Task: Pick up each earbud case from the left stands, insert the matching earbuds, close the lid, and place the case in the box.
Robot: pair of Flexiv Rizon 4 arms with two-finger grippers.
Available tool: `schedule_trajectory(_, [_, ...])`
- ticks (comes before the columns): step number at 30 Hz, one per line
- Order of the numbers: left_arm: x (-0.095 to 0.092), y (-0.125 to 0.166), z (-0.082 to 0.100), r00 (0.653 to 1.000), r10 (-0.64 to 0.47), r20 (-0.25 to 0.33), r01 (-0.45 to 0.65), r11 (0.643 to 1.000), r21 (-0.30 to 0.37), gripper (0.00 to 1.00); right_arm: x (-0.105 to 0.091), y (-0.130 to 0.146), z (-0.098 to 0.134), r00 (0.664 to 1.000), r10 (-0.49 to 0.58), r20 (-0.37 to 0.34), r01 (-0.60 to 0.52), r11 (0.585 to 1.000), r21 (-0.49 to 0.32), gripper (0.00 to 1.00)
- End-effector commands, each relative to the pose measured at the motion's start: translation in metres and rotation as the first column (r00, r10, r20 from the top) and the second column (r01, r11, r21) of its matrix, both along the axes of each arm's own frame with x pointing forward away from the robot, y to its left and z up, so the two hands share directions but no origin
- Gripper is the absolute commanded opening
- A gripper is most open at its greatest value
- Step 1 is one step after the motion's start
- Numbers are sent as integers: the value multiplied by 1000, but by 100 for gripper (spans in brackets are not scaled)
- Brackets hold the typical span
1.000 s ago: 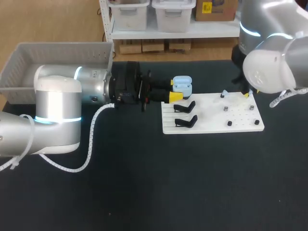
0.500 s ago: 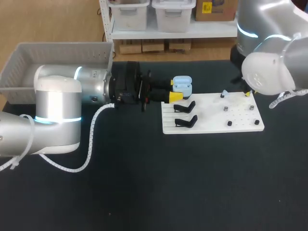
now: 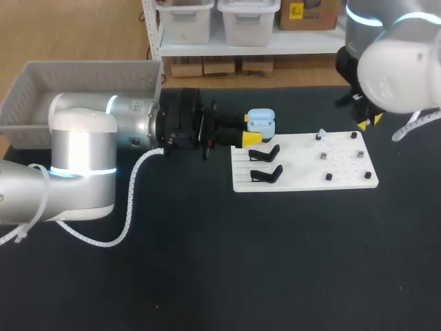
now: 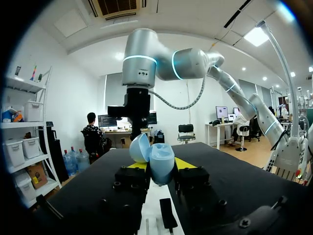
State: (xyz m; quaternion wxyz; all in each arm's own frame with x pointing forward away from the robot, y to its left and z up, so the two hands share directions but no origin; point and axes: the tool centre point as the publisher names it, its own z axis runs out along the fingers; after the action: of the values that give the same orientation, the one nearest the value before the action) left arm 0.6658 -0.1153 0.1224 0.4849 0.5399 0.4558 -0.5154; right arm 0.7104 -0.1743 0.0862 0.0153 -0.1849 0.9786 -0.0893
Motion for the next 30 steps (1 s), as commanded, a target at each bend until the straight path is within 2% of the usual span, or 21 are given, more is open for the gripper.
schedule_trajectory(1, [-1, 0, -1, 1000, 4, 3, -4, 1000, -3, 0, -11, 13, 26, 1000, 1, -16, -2, 1000, -22, 0])
schedule_trajectory(24, [-1, 0, -1, 1000, 4, 3, -4, 1000, -3, 0, -15, 18, 29, 1000, 11, -29, -11, 1000, -22, 0])
schedule_trajectory(27, [-1, 0, -1, 1000, 4, 3, -4, 1000, -3, 0, -26, 35, 45, 1000, 15, -10, -15, 1000, -23, 0])
schedule_trajectory(30, [-1, 0, -1, 1000, 4, 3, -4, 1000, -3, 0, -30, 45, 61, 999, -42, -16, 42, 999, -19, 0])
